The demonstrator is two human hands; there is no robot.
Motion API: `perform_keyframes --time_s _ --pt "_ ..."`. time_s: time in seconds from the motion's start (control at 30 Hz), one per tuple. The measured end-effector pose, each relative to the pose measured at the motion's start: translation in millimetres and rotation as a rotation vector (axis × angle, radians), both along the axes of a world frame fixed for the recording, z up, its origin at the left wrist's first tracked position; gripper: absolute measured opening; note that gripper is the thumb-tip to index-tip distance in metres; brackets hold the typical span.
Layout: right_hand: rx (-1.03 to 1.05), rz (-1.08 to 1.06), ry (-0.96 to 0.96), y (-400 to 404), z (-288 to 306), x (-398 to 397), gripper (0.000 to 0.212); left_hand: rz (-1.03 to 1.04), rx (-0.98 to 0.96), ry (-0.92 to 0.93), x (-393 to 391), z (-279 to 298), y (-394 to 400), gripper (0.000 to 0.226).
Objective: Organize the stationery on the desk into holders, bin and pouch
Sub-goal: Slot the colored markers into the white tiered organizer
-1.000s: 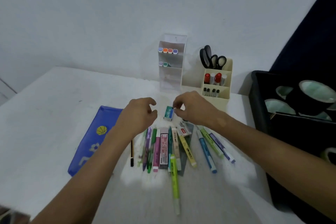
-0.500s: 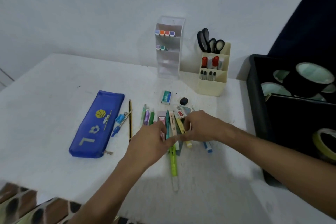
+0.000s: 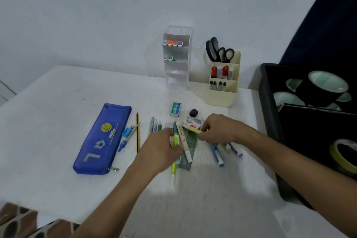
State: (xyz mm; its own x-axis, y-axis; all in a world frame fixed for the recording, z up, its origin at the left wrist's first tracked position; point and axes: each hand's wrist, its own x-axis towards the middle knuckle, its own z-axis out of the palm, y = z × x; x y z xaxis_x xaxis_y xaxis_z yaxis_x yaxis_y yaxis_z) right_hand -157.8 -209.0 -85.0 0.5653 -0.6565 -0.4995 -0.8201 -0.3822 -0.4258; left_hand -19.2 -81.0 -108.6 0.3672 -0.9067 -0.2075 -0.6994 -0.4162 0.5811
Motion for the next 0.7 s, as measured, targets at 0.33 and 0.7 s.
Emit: perform_keyframes --time_s 0.33,0.7 --pt "-0.192 -0.086 -0.396 -22 67 -5 0.023 0.123 -0.354 -0.04 54 76 -42 0.024" --pt "-0.653 -0.113 -0.728 -39 100 50 0.018 -0.028 -0.689 -0.132 75 127 -103 0.017"
